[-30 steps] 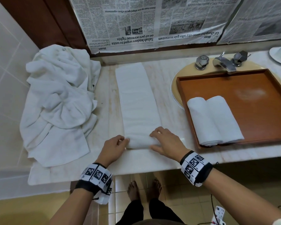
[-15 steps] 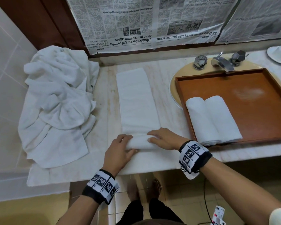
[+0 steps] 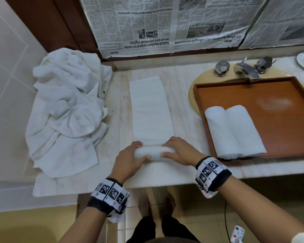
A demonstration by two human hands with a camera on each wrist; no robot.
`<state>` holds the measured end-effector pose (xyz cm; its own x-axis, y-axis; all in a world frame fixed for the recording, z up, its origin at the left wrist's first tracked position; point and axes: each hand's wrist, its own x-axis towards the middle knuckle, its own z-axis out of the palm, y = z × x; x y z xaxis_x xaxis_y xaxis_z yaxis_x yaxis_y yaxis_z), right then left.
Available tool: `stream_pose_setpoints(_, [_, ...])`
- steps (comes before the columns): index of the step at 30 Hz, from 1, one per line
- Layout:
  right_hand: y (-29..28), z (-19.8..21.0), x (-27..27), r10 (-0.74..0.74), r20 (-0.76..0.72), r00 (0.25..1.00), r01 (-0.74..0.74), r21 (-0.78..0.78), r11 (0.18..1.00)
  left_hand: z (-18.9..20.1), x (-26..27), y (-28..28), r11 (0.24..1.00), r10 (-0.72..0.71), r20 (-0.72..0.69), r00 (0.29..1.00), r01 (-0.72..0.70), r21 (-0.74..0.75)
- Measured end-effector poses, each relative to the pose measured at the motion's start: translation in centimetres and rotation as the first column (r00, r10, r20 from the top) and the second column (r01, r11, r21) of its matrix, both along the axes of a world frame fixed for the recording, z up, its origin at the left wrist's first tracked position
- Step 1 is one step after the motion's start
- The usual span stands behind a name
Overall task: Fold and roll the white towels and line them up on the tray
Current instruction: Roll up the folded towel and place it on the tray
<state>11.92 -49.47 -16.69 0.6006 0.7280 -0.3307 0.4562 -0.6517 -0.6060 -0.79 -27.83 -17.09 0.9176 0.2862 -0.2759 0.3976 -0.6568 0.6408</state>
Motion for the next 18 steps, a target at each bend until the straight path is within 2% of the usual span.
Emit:
stream_pose_setpoints(3, [0.6,0.6,0.9,0.052,-0.032,0.998,-0.055,-0.079,0.995,-0.1,-0.4,-0.3,0.981,-0.129,0.045,0.991,0.121,0.152])
stream_pose_setpoints(6, [0.9,0.7,1.2,0.078,-0.106,0.991,-0.087,-0.089,0.992,-0.6,-0.9,-0.5,0.962,-0.160,0.048,0.986,0.144,0.233])
stream_pose_setpoints(8, [0.7,0.6,0.9,0.007,-0.140,0.990,-0.013,-0.039,0.999,-0.8,-1.1,-0.8,0.963,-0.149,0.035,0.988,0.138,0.231])
stream_pose_setpoints(10, [0.5,0.6,0.4,-0.125,-0.140,0.982,0.130,0.027,0.991,-0.7,-1.0,-1.1,0.972,-0.120,0.017,0.993,0.115,0.206])
stream_pose_setpoints(11, [0.6,0.7,0.0,-0.149,-0.079,0.986,0.152,0.029,0.988,-0.5,-0.9,-1.1,0.977,-0.107,0.004,0.994,0.105,0.187])
stream_pose_setpoints(13, [0.9,0.3,-1.0,-0.079,0.226,0.971,0.077,0.015,0.997,-0.2,-0.3,-0.7,0.989,-0.082,-0.041,0.996,0.086,0.121])
stream_pose_setpoints(15, [1.0,-0.3,-2.2,0.002,0.516,0.856,-0.027,0.041,0.999,-0.2,0.4,0.1,0.997,-0.073,-0.081,0.994,0.076,0.035])
stream_pose_setpoints(16, [0.9,-0.5,-2.8,0.024,0.573,0.819,-0.055,0.037,0.998,-0.3,0.8,0.6,0.997,-0.074,-0.089,0.993,0.075,0.006])
stream_pose_setpoints(18, [0.4,-1.0,-3.5,0.076,0.597,0.798,-0.073,-0.028,0.997,-0.5,1.3,1.2,0.998,-0.064,-0.099,0.993,0.062,-0.027])
